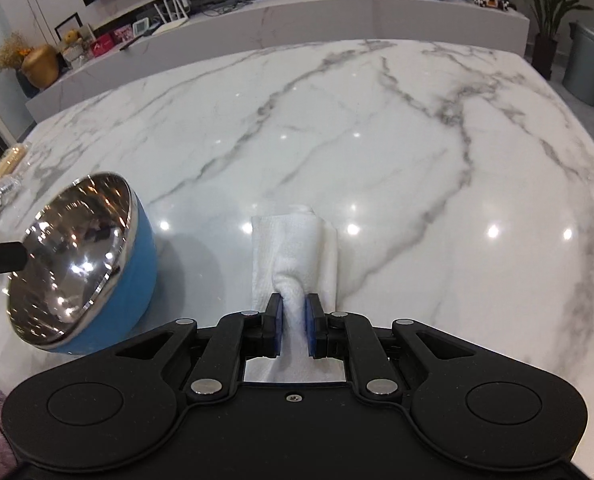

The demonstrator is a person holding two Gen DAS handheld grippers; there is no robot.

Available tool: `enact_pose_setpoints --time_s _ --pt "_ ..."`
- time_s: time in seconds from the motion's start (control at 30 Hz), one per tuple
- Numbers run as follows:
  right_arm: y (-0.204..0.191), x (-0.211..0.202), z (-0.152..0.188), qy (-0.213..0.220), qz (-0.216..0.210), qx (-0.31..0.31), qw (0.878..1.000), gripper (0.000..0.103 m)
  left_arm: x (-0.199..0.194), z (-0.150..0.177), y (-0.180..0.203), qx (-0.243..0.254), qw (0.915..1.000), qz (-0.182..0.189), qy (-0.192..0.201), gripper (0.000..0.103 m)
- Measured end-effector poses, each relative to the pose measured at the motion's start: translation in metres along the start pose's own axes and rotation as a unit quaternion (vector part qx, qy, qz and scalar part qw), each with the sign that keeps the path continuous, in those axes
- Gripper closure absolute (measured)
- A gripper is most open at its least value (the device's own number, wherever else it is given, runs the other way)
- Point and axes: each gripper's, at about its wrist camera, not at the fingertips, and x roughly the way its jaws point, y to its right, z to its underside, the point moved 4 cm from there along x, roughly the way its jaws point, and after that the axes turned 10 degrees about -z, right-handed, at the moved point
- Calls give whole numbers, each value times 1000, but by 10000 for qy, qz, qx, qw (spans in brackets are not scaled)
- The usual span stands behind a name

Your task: Clean bowl

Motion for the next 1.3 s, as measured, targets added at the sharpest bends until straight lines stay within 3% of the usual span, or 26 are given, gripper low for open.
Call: enact_pose_setpoints --time_s 0.13,0.2,0.23,0.4,0.5,0.57,0.7,0.73,0.77,0.8,0.93,1.3 --pt "-1 -4 -1 9 45 -10 10000 88 -7 0 2 59 9999 31 153 32" --pt "-1 -10 -3 67 36 46 10000 66 -10 -1 4 84 9997 27 217 29" --pt "-3 -14 -5 129 67 8 9999 51 -12 -1 5 99 9996 8 267 26" --pt "-16 -31 -8 280 205 -238 9991 46 -21 -1 8 129 9991 -29 408 21" --pt "-25 -43 -9 417 271 -346 9982 37 -26 1 9 183 9987 -77 469 21" --pt "-33 -52 -9 519 289 -382 9975 25 -28 2 10 218 9984 -106 508 20" --pt "-46 -64 -3 643 260 -356 9970 23 -33 7 12 299 9978 -120 587 19" --pt "-49 -66 -1 666 257 -340 9969 19 -33 9 12 305 9977 -141 582 13" --pt "-51 -67 1 685 250 -317 9968 8 -34 9 12 306 9977 -153 582 1" --pt "-53 -68 3 710 239 -289 9968 4 -34 11 12 307 9976 -151 599 0" --pt "-61 -72 18 752 163 -125 9970 3 -34 18 12 302 9977 -144 586 0" --pt "-70 -79 53 962 509 133 9940 1 -27 42 17 516 9975 -258 396 0"
